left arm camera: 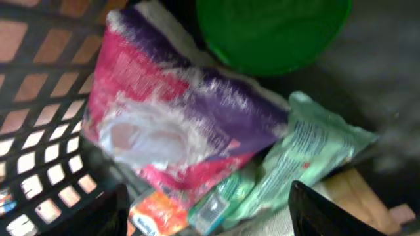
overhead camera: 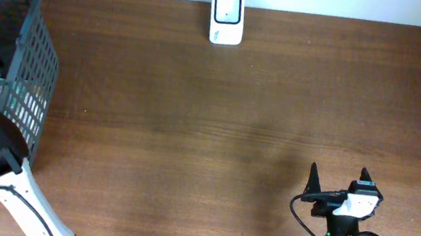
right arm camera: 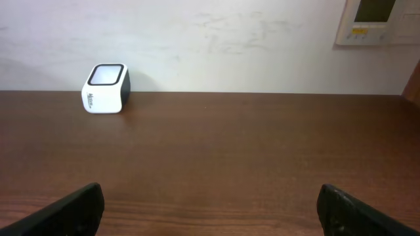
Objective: Scan the item barcode
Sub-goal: 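Reach the left gripper into the basket and grasp the red-purple pack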
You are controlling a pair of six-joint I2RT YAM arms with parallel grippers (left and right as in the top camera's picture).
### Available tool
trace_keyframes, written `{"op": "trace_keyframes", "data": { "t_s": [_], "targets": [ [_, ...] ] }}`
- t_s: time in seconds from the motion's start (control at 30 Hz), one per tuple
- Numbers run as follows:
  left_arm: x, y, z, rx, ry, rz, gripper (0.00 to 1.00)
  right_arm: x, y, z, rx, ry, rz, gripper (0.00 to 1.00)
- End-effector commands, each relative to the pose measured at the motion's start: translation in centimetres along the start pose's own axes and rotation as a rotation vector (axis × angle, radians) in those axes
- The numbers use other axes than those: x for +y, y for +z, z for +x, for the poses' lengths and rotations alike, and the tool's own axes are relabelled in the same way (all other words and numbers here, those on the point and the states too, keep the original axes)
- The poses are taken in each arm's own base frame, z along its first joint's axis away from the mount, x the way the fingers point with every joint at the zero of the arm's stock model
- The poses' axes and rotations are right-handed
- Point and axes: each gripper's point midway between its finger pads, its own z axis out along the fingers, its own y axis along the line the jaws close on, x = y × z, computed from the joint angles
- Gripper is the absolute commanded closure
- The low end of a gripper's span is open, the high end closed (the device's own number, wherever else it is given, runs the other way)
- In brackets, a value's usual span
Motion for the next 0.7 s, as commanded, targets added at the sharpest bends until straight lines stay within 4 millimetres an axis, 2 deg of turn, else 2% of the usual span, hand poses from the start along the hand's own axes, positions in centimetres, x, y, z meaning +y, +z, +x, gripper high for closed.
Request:
{"op": "trace_keyframes", "data": {
  "t_s": [0.0, 0.13, 0.23, 0.3, 0.33, 0.37, 0.43, 0.47, 0.53, 0.57, 0.6, 0.63, 0.67],
  "targets": [
    [-1.0, 2.5, -0.6, 0.013, 0.005, -0.017, 0.26, 0.1, 0.0, 0.3, 0.004, 0.007, -0.001, 0.01],
    [-2.3, 5.5, -1.8, 0.003, 0.002, -0.014, 0.24, 0.1, 0.0, 0.3, 0.004, 0.007, -0.001, 0.02],
    [-2.8, 7.4, -1.1, 0.048, 0.017, -0.024, 0.34, 0.1, 0.0, 0.3, 0.004, 0.007, -0.001, 0.01],
    [-3.1, 8.6, -0.4, 0.088, 0.031, -0.03, 0.35, 0.1, 0.0, 0.3, 0.004, 0.007, -0.001, 0.01],
    [-3.1, 8.6, -0.3, 0.092, 0.033, -0.031, 0.36, 0.1, 0.0, 0.3, 0.004, 0.007, -0.001, 0.01],
    [-3.1, 8.6, -0.3, 0.093, 0.034, -0.032, 0.41, 0.1, 0.0, 0.3, 0.004, 0.007, -0.001, 0.01],
    [-2.8, 8.3, 0.3, 0.114, 0.042, -0.043, 0.42, 0.1, 0.0, 0.3, 0.004, 0.007, -0.001, 0.01],
    [-2.5, 7.3, 0.3, 0.109, 0.042, -0.042, 0.41, 0.1, 0.0, 0.3, 0.004, 0.007, -0.001, 0.01],
    [-2.3, 3.9, -0.7, 0.035, 0.03, -0.024, 0.42, 0.1, 0.0, 0.3, 0.004, 0.007, -0.001, 0.02],
    [-2.2, 1.4, -1.3, -0.023, 0.019, -0.006, 0.42, 0.1, 0.0, 0.3, 0.004, 0.007, -0.001, 0.01],
    [-1.4, -3.7, -2.0, -0.135, -0.046, 0.027, 0.38, 0.1, 0.0, 0.3, 0.004, 0.007, -0.001, 0.01],
    [-1.0, -5.3, -2.0, -0.169, -0.075, 0.038, 0.36, 0.1, 0.0, 0.3, 0.004, 0.007, -0.001, 0.01],
    [-0.1, -7.9, -1.8, -0.217, -0.112, 0.057, 0.32, 0.1, 0.0, 0.3, 0.004, 0.007, -0.001, 0.01]
  ]
}}
